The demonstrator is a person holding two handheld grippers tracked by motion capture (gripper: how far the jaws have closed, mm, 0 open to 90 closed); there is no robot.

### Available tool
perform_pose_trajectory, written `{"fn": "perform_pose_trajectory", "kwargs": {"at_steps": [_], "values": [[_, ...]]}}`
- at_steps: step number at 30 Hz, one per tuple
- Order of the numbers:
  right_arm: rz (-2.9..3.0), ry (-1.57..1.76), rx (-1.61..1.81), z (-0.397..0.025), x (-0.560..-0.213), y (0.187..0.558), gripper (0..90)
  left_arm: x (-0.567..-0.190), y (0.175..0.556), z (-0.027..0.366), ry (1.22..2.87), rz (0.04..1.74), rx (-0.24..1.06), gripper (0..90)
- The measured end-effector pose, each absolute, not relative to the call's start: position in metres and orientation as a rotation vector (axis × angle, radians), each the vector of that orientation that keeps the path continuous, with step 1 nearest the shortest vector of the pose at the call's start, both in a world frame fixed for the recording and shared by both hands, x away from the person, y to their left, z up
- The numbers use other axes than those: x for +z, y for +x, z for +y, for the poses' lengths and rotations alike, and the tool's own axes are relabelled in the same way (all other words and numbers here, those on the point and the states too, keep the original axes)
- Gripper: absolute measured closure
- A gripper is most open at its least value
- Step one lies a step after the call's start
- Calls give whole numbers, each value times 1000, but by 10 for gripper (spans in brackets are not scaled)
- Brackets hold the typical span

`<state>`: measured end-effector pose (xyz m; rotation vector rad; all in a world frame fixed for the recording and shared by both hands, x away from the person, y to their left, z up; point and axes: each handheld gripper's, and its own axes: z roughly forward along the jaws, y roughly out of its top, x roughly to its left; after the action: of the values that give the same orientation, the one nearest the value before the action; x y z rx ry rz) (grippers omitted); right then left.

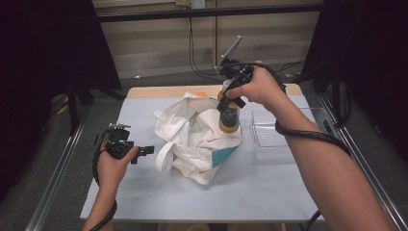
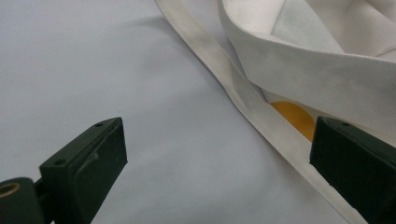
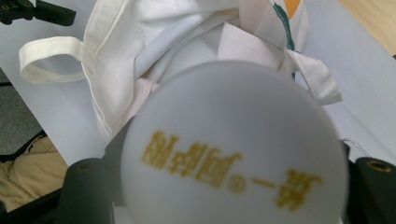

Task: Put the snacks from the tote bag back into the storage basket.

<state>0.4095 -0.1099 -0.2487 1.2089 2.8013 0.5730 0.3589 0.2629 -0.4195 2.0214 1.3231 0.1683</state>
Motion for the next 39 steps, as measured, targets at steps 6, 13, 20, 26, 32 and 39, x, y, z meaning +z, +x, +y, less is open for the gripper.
{"fn": "perform_pose_trajectory", "kwargs": {"at_steps": [6,13,20,26,32,39], "values": [[2804,1219,559,-115,-246,408,298,-420,359,263,2023,1325,167,38],[2799,1240,568,-121,-245,406,298,-420,359,263,2027,1323,168,38],[2793,1241,558,-131,-246,403,297,-419,358,264,2019,1328,174,38],[2787,1255,573,-137,-246,401,298,-419,359,264,2027,1321,170,38],[2783,1260,574,-144,-247,399,298,-419,358,263,2031,1323,175,38],[2781,1279,547,-151,-249,397,298,-418,358,264,2025,1323,171,38]]}}
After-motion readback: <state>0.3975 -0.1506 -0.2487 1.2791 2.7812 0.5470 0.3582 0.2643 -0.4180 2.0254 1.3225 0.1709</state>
